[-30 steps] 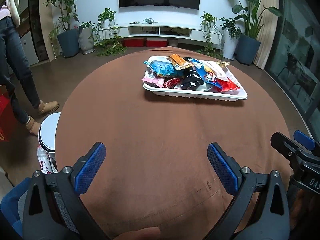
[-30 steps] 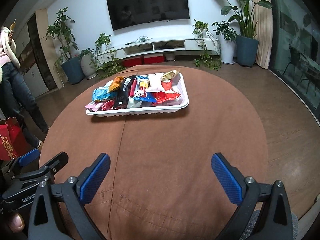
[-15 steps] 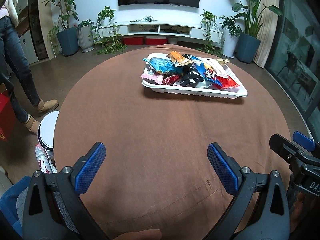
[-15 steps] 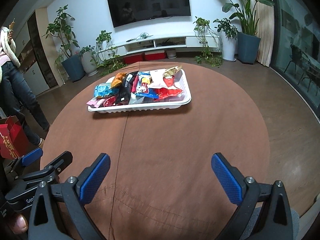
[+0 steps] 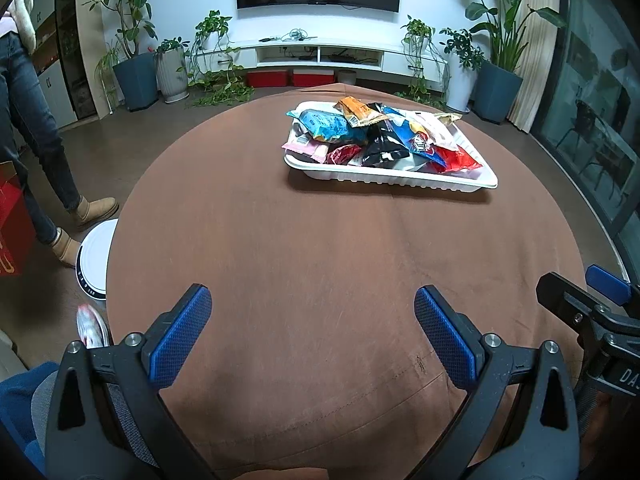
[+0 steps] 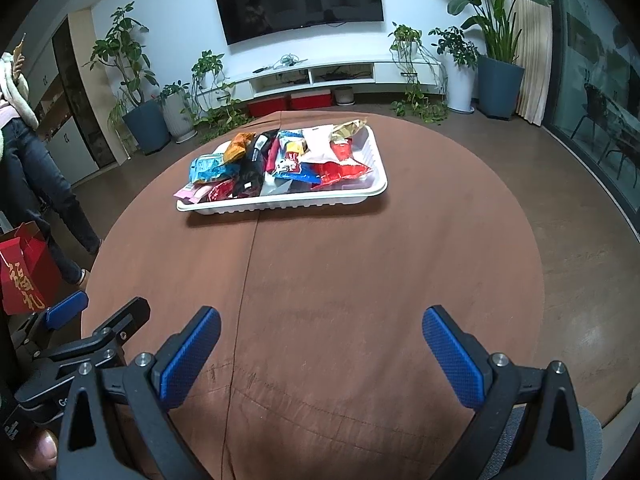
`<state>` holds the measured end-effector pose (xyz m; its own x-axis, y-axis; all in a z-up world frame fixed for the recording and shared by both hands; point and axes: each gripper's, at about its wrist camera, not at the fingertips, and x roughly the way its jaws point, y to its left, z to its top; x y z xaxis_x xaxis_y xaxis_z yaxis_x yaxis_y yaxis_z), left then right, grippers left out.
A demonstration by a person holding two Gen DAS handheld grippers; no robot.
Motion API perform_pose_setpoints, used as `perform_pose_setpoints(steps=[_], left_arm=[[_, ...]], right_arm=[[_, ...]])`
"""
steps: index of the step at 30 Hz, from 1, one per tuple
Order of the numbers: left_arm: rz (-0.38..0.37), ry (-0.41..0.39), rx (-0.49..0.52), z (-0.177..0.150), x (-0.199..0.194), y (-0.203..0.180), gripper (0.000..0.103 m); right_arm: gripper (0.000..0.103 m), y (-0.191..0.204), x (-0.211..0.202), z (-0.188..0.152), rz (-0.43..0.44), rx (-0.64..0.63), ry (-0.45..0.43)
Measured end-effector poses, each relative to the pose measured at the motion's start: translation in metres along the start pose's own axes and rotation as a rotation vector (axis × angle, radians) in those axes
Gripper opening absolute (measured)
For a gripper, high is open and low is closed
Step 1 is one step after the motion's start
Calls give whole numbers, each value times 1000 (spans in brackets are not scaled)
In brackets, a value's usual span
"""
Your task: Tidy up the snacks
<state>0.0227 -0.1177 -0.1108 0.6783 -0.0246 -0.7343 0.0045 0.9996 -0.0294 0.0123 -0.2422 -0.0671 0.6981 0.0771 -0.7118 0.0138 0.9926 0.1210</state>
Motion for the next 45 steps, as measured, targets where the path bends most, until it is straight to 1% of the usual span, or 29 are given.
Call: perform_pose_setpoints(steps=[16, 45], left_arm=[[12, 6, 9, -2, 2, -1, 103], [6, 20, 16, -5, 5, 1, 103]], right_arm=[[103, 1, 3, -2, 1, 3, 10], [103, 2, 7, -6, 2, 2, 31]])
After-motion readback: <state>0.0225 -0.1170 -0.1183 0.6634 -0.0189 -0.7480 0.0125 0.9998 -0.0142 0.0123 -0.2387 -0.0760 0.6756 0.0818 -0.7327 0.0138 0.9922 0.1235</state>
